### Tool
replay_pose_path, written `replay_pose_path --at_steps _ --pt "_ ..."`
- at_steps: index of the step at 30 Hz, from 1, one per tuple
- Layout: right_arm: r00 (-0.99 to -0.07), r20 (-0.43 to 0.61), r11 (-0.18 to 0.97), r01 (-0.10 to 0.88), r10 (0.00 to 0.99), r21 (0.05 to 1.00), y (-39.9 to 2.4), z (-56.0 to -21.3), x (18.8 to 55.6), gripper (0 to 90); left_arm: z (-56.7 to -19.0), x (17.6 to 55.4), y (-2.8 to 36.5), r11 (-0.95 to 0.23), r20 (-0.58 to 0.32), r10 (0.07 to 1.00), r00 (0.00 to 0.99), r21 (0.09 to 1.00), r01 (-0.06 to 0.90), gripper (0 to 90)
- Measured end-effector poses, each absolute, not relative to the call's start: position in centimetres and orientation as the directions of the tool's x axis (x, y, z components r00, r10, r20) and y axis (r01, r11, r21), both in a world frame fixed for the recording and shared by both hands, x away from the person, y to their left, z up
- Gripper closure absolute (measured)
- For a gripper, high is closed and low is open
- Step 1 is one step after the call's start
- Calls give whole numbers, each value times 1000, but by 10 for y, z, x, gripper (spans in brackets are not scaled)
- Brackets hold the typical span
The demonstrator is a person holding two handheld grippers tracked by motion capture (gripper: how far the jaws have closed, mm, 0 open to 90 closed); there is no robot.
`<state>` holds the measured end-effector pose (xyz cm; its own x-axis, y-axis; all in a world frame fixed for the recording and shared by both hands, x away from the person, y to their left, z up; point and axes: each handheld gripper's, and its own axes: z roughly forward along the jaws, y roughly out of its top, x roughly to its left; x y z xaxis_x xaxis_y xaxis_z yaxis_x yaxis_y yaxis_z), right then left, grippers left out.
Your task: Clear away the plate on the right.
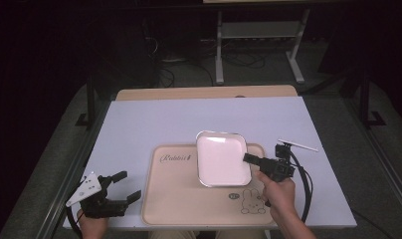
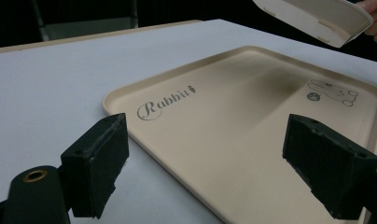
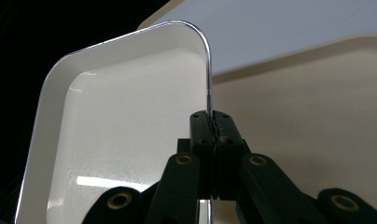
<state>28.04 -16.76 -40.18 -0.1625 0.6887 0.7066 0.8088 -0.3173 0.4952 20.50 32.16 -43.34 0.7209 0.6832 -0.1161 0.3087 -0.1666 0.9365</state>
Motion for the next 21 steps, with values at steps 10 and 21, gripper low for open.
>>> replay_pose_path --at_steps 10,21 --pt "-134 710 -333 813 691 477 -154 -416 283 885 -434 205 322 -167 -116 683 722 937 308 140" --pt "-103 711 -342 823 696 454 -142 -429 284 884 -434 205 322 -164 -121 681 722 936 311 140"
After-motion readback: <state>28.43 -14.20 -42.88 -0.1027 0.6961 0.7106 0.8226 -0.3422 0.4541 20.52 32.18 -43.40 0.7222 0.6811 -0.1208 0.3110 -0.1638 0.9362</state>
